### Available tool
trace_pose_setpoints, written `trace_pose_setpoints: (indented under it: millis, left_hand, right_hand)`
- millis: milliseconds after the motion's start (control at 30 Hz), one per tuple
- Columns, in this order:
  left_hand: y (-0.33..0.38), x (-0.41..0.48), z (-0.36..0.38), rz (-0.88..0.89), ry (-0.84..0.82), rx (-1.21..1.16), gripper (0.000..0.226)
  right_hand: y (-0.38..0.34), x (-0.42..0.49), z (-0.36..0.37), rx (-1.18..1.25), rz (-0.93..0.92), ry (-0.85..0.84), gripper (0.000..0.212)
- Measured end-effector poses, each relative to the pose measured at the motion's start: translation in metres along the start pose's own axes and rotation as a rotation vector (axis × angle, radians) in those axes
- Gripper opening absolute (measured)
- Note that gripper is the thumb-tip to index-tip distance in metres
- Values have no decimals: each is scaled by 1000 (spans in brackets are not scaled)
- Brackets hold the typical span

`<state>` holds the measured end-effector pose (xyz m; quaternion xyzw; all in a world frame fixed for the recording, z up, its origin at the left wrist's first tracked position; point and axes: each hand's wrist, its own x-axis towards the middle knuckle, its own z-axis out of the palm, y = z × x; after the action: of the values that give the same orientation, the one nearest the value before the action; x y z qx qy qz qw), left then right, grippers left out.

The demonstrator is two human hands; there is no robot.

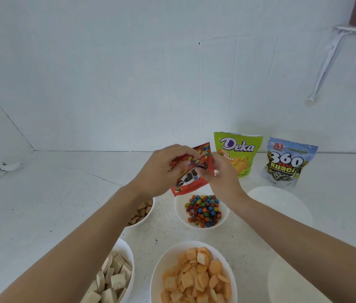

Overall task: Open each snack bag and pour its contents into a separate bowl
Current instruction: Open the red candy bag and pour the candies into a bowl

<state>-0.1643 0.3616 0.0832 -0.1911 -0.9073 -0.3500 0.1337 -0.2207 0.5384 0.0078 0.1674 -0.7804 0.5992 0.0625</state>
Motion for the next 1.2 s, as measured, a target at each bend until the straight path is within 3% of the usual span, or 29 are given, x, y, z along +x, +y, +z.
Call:
trace_pose_setpoints:
  millis: [267, 500, 667, 867, 967, 1033, 1200]
  left_hand:
    - [-5, -18, -10, -176, 324, -289, 21]
    - [-19, -39, 0, -493, 714, -700, 12]
    - [-22, -52, 1, -595, 772, -786, 30]
    - [-40, -71, -19, -783, 608, -526, 79]
    - [-46, -83, -37, -799, 508, -350, 87]
    - [-47, -92, -50, -782, 485, -224, 81]
    - [-49, -122, -90, -764, 536, 16, 31]
  right_hand:
    - [-20, 1, -3, 9, -70, -14, 14]
    - [-25, -1, 9, 411, 347, -4, 58]
    - [-38, -5, 30, 628, 482, -248, 31]
    - [-54, 4, 56, 360, 318, -184, 22]
    - [-69, 8, 70, 223, 185, -221, 13]
    - [-82, 10, 80, 108, 72, -254, 11]
    - [-118, 9, 112, -62, -156, -364, 12]
